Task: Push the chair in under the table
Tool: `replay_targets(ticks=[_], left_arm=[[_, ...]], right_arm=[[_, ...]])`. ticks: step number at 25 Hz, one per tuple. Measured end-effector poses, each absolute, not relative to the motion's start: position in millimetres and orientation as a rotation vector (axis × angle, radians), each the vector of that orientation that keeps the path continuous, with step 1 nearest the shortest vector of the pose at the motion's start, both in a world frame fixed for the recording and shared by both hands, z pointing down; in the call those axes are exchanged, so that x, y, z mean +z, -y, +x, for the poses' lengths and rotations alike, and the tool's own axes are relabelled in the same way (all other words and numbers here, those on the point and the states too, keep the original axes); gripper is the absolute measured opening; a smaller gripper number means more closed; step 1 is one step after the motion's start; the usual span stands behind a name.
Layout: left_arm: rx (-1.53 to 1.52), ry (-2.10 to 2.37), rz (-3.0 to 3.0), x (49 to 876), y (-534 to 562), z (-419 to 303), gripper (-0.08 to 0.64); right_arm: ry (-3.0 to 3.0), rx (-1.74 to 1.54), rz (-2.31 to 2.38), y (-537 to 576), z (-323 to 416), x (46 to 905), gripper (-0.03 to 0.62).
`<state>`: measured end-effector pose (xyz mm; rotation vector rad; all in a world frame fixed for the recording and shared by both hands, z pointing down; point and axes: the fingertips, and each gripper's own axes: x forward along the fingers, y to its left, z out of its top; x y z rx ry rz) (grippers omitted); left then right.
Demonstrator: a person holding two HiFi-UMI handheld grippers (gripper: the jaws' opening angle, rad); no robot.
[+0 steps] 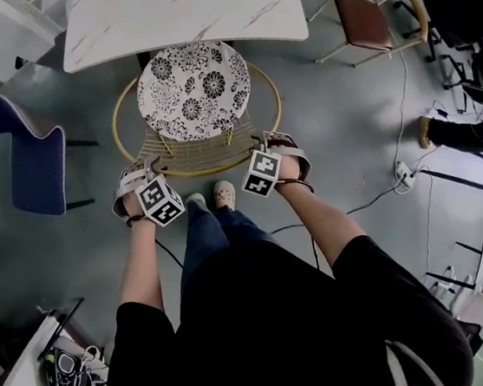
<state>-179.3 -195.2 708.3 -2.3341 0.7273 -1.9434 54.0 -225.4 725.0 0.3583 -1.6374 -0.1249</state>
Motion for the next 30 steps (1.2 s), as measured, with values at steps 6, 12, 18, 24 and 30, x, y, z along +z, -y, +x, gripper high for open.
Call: replay_targets(ticks=[6, 12, 18, 24, 30], left_arm=[[-1.972, -0.677, -2.342, 709, 189, -179, 0.153], [-1.924, -0.647, -2.49, 698, 180, -174, 0.176], [-1.78, -0.744, -2.607, 665, 165, -165, 0.18], [-1.526, -0.897, -2.708, 614, 153, -154, 0.071], [-1.247, -1.174, -2.707, 541, 171, -147, 0.009]], right_arm=[[1.673, -0.104, 0.36, 219, 50, 720, 0.13], [1.695, -0.072, 0.441, 210, 43, 705, 0.133], [1.708, -0.085, 0.499, 192, 42, 681, 0.135], [1.86, -0.047, 0.635, 170, 30, 627, 0.064], [2.039, 0.033, 0.943, 187, 7, 544, 0.027]])
